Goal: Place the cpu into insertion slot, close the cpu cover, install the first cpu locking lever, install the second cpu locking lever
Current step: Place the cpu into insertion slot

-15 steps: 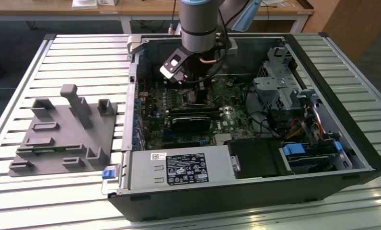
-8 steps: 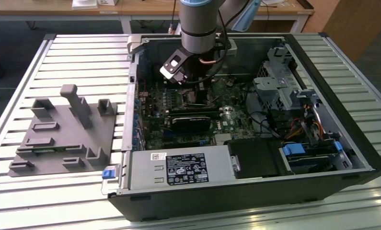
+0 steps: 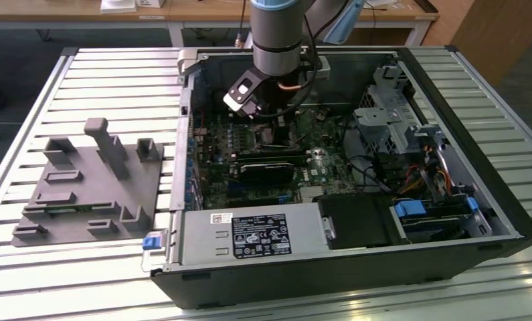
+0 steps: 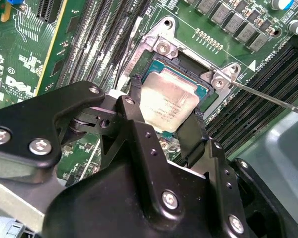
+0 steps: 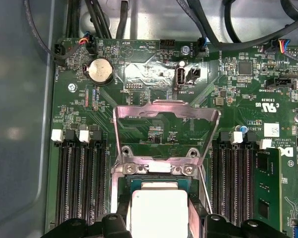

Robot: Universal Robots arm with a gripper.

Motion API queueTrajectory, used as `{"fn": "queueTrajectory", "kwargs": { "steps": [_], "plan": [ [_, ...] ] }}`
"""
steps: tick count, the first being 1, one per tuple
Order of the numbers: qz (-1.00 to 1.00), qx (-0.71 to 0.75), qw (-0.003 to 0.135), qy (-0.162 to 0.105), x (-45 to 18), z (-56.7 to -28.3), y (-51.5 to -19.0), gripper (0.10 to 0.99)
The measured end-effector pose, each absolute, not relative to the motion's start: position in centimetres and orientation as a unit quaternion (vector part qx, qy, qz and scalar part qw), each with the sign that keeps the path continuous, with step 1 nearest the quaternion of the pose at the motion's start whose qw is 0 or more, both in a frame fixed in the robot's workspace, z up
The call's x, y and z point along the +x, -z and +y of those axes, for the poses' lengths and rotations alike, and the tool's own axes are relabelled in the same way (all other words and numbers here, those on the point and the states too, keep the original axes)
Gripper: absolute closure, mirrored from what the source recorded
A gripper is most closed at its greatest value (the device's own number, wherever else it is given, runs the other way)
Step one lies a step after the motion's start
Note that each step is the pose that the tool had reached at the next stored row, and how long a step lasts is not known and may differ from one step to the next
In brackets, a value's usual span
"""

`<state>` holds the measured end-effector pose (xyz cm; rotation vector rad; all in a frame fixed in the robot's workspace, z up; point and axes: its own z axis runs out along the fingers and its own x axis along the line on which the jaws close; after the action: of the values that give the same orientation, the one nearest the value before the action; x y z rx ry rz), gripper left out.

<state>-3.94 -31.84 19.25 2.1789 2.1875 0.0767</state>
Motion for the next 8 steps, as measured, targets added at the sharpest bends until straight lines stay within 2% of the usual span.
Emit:
{"fn": "queueTrajectory", "kwargs": {
  "steps": [8],
  "plan": [
    [0.708,0.705,0.027,-0.025,-3.94,-31.83,-19.24,0.549]
  ]
}}
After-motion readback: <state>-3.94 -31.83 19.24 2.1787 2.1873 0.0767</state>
